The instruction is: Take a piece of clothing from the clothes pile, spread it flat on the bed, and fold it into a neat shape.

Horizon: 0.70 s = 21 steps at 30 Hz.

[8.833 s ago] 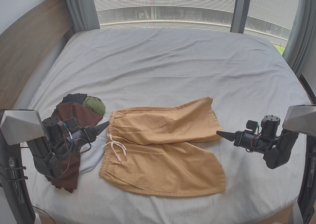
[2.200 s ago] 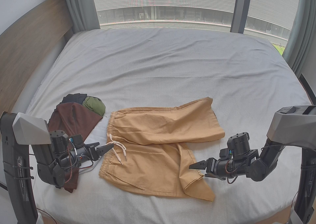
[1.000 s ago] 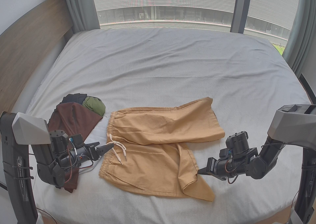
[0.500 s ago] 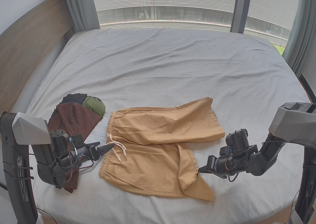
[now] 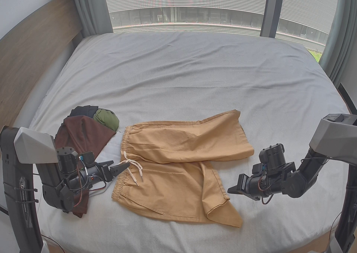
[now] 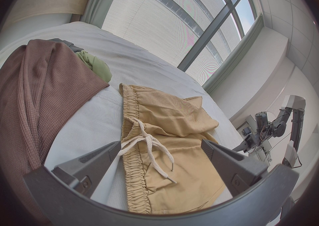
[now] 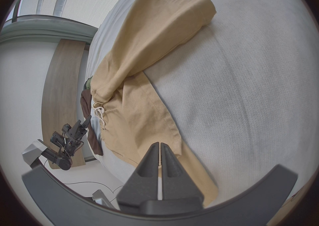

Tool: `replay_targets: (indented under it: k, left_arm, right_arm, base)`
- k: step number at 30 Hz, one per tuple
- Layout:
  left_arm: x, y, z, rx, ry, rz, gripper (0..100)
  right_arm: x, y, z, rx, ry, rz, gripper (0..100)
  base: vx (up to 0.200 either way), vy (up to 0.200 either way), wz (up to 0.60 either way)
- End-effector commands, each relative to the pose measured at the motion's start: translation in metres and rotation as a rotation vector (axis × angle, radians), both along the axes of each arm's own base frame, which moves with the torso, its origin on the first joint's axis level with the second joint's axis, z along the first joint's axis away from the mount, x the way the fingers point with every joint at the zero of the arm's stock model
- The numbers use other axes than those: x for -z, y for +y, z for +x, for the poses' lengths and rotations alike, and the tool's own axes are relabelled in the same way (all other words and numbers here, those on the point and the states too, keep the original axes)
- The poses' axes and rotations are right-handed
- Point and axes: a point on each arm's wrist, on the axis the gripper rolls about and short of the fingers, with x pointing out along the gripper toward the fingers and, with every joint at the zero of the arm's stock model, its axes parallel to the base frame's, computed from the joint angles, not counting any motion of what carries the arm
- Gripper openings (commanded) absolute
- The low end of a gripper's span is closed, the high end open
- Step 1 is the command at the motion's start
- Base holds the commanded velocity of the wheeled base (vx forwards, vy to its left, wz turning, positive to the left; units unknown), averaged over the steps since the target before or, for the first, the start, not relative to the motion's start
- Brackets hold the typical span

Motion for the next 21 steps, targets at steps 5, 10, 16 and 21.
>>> replay_targets:
  k: [5, 10, 16, 21]
  left_arm:
    - [0.000, 0.000, 0.000, 0.000, 0.000, 0.000, 100]
    - [-0.001, 0.000, 0.000, 0.000, -0.003, 0.000, 100]
    - [-0.002, 0.000, 0.000, -0.001, -0.006, 0.000, 100]
    - [-0.002, 0.001, 0.000, -0.003, -0.008, 0.000, 100]
  right_arm:
    - [0.011, 0.005, 0.001, -0.021, 0.047, -0.027, 100]
    - [0.005, 0.008, 0.008, -0.023, 0.114, -0.063, 100]
    - [0.004, 0.021, 0.010, -0.009, 0.098, -0.144, 100]
    - [0.002, 0.029, 0.013, -0.015, 0.075, -0.149, 100]
  base:
    - [0.000, 0.000, 0.00]
    - [0.000, 0.000, 0.00]
    - [0.000, 0.000, 0.00]
    - [0.000, 0.000, 0.00]
